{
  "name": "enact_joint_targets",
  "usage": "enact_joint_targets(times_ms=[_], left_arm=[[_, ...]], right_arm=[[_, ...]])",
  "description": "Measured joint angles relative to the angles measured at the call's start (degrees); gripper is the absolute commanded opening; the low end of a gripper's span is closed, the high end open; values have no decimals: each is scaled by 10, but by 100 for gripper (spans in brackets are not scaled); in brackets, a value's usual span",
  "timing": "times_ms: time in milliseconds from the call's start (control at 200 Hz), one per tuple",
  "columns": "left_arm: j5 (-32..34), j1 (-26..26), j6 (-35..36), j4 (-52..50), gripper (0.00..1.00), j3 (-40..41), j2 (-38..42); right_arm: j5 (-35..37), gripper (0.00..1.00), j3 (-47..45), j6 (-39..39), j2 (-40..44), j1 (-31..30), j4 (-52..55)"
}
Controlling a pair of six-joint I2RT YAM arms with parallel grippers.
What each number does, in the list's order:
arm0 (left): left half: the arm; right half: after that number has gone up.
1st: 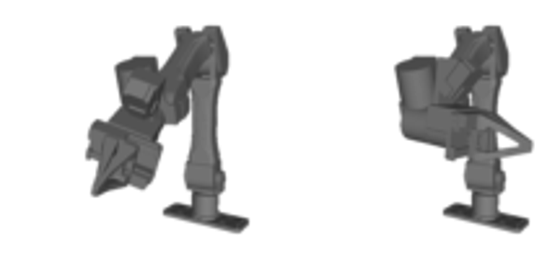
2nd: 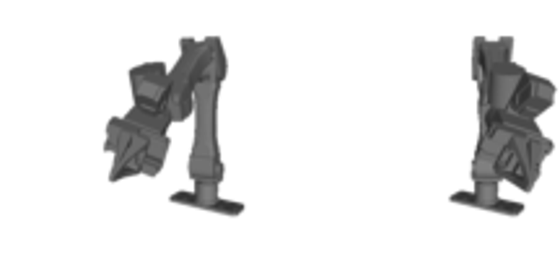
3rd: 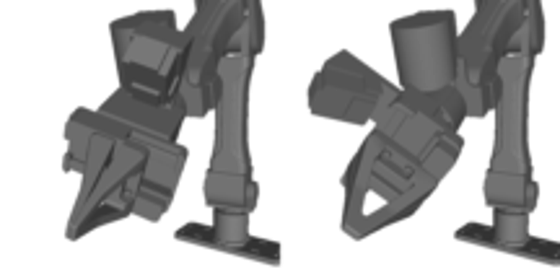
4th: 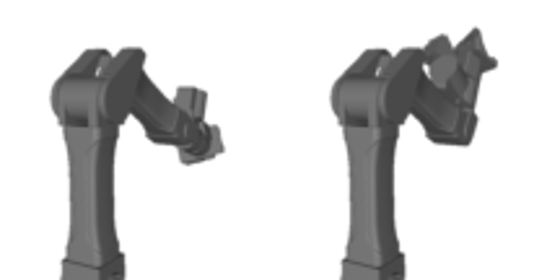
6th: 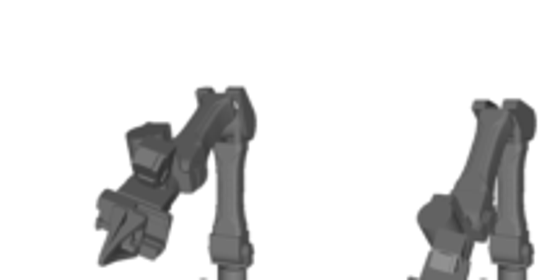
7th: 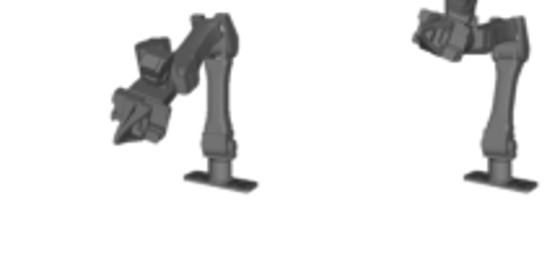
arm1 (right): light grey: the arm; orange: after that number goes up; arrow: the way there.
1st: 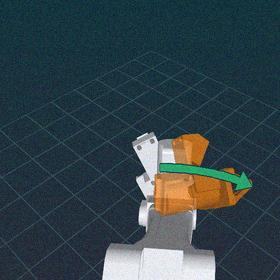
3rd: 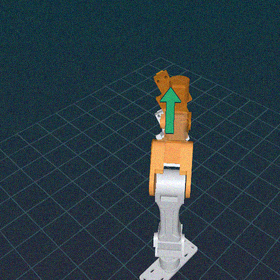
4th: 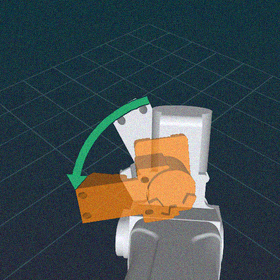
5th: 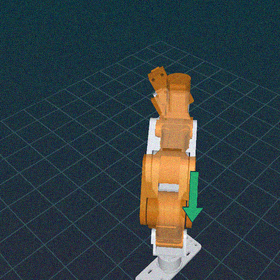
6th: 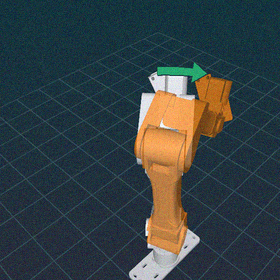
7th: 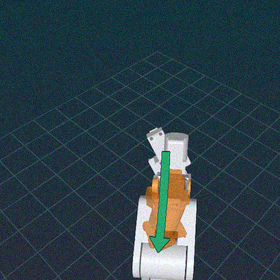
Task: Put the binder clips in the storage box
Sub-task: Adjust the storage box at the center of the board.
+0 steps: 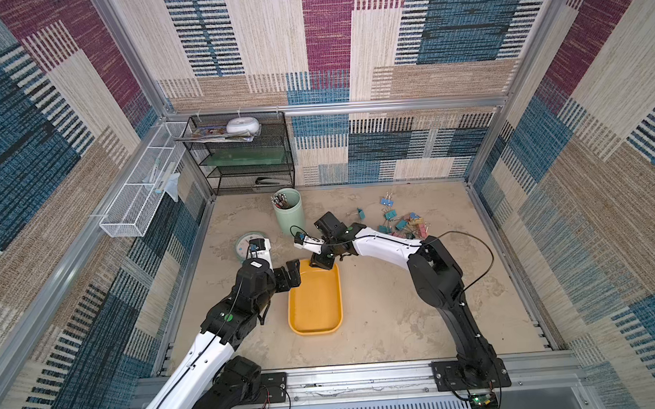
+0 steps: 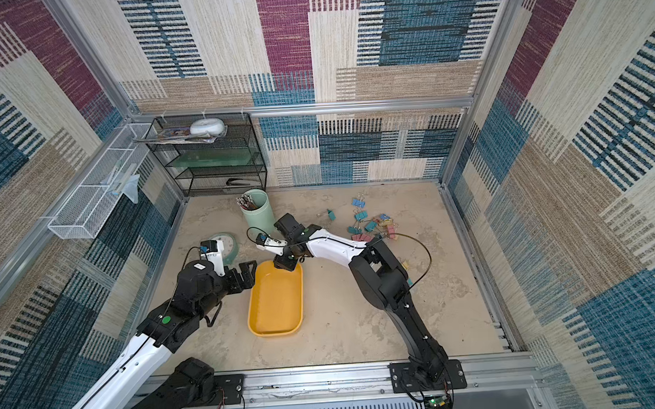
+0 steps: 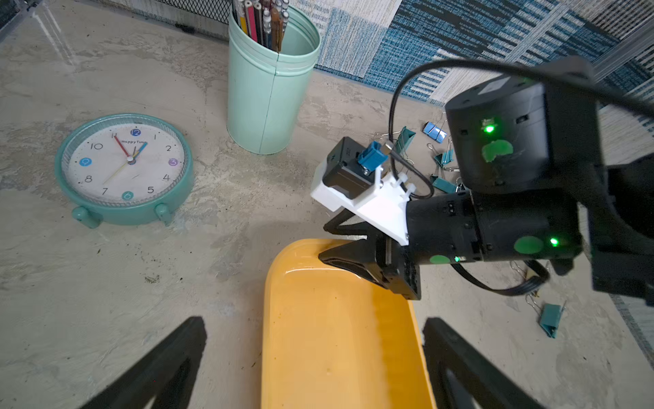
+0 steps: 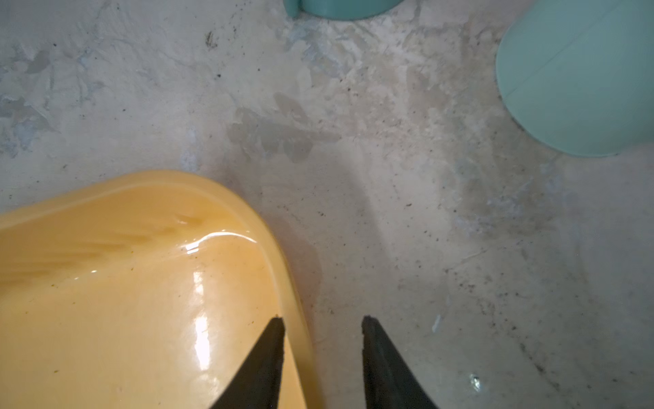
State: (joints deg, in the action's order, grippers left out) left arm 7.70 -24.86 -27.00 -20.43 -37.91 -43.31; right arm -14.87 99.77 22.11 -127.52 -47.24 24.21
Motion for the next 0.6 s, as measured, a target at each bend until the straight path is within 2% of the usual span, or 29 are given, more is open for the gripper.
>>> enact_joint_targets(times_ms=[75,180,376,456,601], left_arm=[[1,0,0,0,100,0,0],[1,0,0,0,100,-1,-2],[1,0,0,-1,100,-31,-14],[-3,0,8,-2,100,-59,-31],[-55,0,58,-28,100,-134,-82]], right_arm=[[1,10,-43,-4,28,0,-11],[16,0,-131,-40,89,-1,-54],[117,0,-295,-181,214,-3,-127],[179,0,-381,-280,289,-3,-146],[293,0,-536,-479,447,-4,-131]])
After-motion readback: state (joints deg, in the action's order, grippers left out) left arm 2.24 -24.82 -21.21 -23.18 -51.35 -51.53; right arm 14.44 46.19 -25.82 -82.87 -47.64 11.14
